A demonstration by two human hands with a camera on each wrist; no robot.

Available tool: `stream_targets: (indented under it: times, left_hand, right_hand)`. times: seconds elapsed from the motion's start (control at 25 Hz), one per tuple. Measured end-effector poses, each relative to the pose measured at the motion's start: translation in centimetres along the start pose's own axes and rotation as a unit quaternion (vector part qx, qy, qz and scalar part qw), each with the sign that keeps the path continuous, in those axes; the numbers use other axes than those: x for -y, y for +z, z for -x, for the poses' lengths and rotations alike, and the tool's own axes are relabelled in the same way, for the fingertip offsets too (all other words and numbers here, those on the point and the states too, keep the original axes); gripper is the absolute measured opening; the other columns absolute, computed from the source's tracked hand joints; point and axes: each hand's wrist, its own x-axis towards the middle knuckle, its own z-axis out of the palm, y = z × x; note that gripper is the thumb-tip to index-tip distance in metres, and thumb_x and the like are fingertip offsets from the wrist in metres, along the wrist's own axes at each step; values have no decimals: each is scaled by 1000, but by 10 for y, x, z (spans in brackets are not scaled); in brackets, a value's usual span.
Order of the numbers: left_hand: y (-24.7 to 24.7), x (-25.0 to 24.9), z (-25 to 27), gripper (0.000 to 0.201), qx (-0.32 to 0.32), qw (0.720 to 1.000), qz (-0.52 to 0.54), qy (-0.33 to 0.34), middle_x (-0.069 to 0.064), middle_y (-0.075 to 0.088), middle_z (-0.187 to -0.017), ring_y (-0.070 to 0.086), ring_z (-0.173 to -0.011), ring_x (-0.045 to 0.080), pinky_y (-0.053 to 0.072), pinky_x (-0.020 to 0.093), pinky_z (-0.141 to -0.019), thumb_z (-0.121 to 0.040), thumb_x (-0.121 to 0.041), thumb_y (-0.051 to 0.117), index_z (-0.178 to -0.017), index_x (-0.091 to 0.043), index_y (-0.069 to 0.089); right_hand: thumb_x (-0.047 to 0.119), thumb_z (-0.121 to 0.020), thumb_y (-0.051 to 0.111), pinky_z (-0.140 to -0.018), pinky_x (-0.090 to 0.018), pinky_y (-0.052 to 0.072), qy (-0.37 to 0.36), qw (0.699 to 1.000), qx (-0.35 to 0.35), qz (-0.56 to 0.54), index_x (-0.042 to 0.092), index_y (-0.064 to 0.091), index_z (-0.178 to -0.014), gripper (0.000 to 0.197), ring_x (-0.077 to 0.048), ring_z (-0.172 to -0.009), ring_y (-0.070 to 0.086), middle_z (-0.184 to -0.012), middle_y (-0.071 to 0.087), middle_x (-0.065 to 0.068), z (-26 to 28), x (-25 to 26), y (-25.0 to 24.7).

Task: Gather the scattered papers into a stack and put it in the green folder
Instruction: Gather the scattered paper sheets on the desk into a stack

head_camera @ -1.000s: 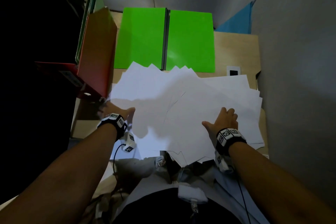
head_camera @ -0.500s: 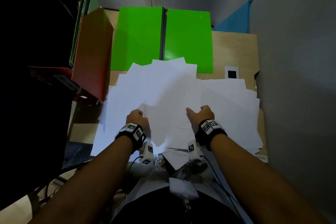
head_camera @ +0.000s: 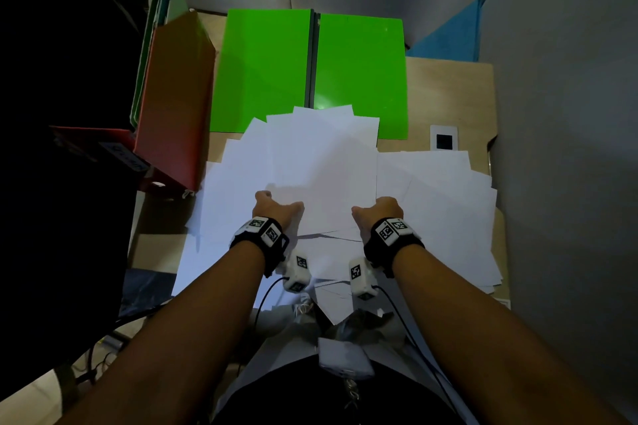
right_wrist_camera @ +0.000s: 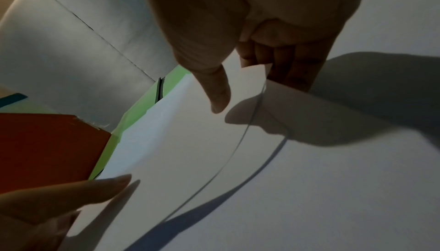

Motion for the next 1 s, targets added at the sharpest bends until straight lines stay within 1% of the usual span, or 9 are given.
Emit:
stream_targets:
  times: [0.08, 0.16, 0.28, 0.4, 0.44, 0.52, 0.6, 0.8, 1.0]
  left_hand:
    - [3, -1, -3, 72, 21, 998, 52, -19, 12, 67, -109, 67, -96, 33, 59, 37, -72, -61, -34, 73, -125, -10, 51]
    - [7, -3, -4, 54, 40, 998, 46, -9, 10, 70, -97, 68, -86, 30, 53, 28, -63, -63, -27, 73, -112, -5, 63]
    - [15, -4, 0, 32, 52, 998, 30, 23, 7, 68, -97, 64, -90, 28, 50, 29, -71, -79, -11, 72, -109, -5, 67]
    - [14, 1, 6, 20, 64, 995, 35, 70, 1, 68, -84, 65, -87, 27, 50, 25, -64, -79, -6, 72, -99, -9, 68]
    - [11, 2, 8, 19, 66, 993, 37, 89, 0, 68, -82, 65, -85, 27, 51, 25, -64, -78, -6, 73, -95, -11, 68]
    - [3, 0, 10, 21, 71, 988, 46, 128, 4, 70, -85, 67, -84, 26, 55, 31, -71, -76, -7, 77, -96, -11, 68]
    - [-5, -9, 16, 23, 69, 980, 50, 180, 10, 71, -89, 67, -81, 25, 56, 33, -75, -76, -4, 78, -96, -9, 69]
    - [-25, -41, 38, 36, 81, 946, 128, 285, 6, 73, -92, 70, -82, 15, 58, 29, -78, -64, -6, 79, -99, -9, 69]
    - [-24, -57, 51, 43, 26, 922, 223, 315, 9, 75, -103, 73, -95, 22, 58, 35, -85, -69, -5, 84, -109, -3, 69]
  right_hand:
    - [24, -76, 71, -79, -31, 53, 16, 999, 30, -32, -1, 44, -135, 69, -28, -88, 60, -113, 62, -13, -4, -1, 2]
    - [22, -77, 72, -94, -35, 51, 28, 995, 62, -67, 4, 34, -145, 79, -32, -109, 60, -130, 57, -13, -13, -3, 3]
    - [12, -74, 76, -93, -38, 54, 15, 991, 93, -94, 8, 60, -122, 51, -28, -108, 64, -119, 66, -9, -24, -7, 2]
    - [11, -59, 84, -92, -41, 55, 24, 971, 144, -188, 2, 60, -121, 67, -29, -101, 68, -108, 70, -9, -29, -19, 0]
    - [9, -62, 84, -92, -40, 55, 19, 960, 157, -233, -1, 60, -120, 63, -29, -102, 67, -107, 70, -11, -26, -20, -6]
    - [1, -77, 75, -82, -34, 57, -7, 940, 173, -296, -3, 60, -116, 42, -30, -100, 66, -106, 69, -15, -18, -13, -21]
    - [-6, -82, 66, -76, -30, 57, -53, 925, 180, -332, -4, 59, -119, 38, -29, -94, 65, -106, 68, -17, -13, -1, -40]
    - [-16, -66, 70, -87, -42, 55, -213, 909, 127, -334, -6, 67, -105, 40, -30, -90, 67, -94, 71, -15, 4, 28, -76]
    - [-11, -70, 75, -86, -36, 55, -286, 919, 85, -257, 8, 68, -101, 36, -16, -88, 70, -95, 72, -7, 18, 33, -83]
